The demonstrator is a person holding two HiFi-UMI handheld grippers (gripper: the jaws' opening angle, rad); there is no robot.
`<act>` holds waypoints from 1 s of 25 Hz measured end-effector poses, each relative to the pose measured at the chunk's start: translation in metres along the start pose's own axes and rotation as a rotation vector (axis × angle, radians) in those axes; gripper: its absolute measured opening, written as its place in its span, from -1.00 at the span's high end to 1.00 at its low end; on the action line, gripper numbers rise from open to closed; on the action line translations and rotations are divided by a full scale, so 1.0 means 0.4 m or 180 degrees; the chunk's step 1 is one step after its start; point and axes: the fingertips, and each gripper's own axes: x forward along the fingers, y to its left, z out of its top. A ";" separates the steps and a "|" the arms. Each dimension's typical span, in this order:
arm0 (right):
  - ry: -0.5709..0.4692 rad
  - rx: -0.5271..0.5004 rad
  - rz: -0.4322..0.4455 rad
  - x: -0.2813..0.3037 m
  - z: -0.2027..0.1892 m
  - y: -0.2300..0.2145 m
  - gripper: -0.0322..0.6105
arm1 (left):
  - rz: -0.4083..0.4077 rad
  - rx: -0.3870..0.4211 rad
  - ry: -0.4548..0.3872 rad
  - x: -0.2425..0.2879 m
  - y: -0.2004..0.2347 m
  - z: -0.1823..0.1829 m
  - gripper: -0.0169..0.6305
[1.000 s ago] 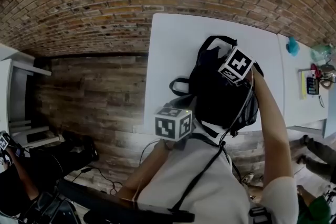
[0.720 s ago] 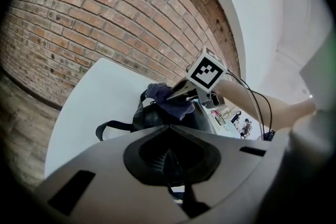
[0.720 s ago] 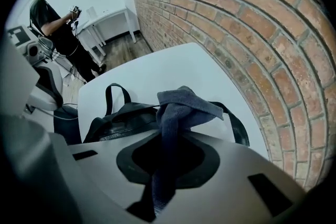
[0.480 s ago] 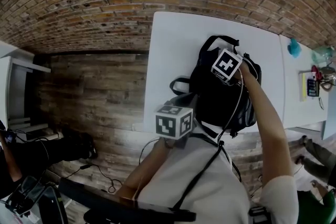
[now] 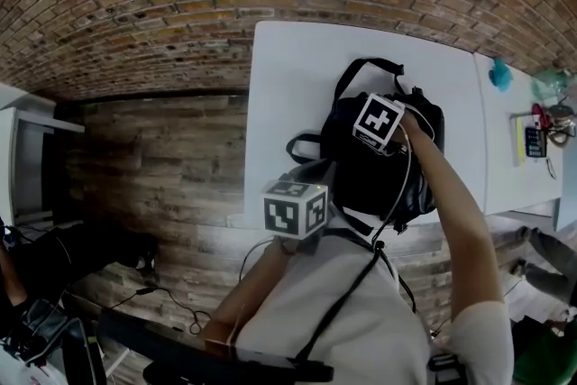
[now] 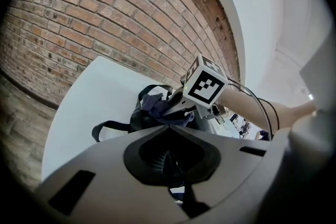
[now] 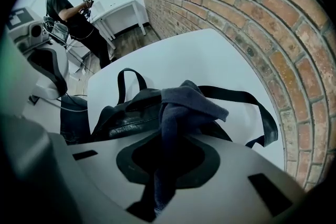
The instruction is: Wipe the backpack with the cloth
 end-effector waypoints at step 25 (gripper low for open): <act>0.0074 -0.0322 0.0237 0.015 -0.025 0.160 0.76 | -0.0034 0.0016 -0.0003 -0.019 -0.013 -0.029 0.93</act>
